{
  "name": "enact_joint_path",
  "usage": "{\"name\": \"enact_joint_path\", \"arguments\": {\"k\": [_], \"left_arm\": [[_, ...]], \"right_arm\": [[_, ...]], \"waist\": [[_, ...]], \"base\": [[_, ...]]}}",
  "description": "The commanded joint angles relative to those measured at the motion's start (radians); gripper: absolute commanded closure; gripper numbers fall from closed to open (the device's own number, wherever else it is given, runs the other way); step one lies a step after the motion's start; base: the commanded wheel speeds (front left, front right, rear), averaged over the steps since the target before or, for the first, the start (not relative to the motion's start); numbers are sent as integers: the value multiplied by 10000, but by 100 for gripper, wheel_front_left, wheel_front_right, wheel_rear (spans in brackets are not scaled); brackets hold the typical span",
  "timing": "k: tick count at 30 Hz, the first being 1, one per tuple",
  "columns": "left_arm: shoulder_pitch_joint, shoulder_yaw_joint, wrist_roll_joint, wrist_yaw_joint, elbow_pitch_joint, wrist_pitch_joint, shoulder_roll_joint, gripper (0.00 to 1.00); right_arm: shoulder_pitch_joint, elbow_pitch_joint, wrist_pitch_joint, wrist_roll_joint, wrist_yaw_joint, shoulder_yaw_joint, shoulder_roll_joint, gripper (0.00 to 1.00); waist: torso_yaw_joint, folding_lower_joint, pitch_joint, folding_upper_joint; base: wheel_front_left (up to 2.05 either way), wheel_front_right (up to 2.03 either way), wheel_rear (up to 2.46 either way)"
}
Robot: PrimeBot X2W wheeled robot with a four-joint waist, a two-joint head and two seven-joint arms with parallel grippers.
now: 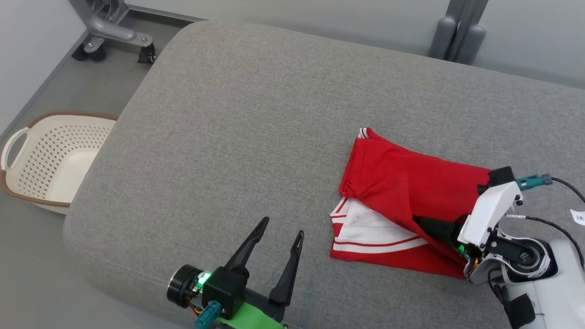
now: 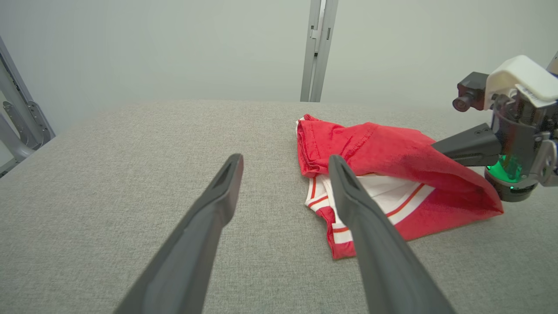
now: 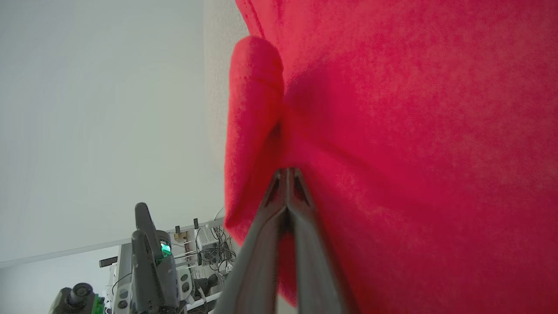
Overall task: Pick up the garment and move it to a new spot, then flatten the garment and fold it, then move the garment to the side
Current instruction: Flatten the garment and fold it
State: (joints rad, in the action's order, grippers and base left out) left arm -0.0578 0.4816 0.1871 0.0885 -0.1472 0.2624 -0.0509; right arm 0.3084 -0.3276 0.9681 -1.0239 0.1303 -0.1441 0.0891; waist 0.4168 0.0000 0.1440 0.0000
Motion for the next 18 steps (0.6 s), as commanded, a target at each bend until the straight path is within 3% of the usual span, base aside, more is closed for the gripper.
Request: {"name": "enact_joint_path", "arguments": {"k": [1, 8, 17, 18], "left_arm": [[-107, -46, -43, 60, -39, 28, -4, 0], [100, -18, -48, 71, -65, 28, -4, 0], [361, -118, 19, -100, -109, 28, -5, 0], [436, -211, 10, -151, -123, 28, -7, 0]], "right_arm": [[-314, 275, 131, -148, 4, 221, -43, 100], [-1468, 1742, 161, -729, 4, 1313, -218, 100], [-2796, 3239, -1741, -995, 5, 797, -44, 100], [-2972, 3364, -2099, -847, 4, 775, 12, 65]], "waist": [[-36, 0, -72, 0], [-145, 0, -302, 0], [-131, 0, -833, 0], [-216, 0, -929, 0]], "base": [[0, 0, 0], [0, 0, 0], [0, 0, 0], [0, 0, 0]]}}
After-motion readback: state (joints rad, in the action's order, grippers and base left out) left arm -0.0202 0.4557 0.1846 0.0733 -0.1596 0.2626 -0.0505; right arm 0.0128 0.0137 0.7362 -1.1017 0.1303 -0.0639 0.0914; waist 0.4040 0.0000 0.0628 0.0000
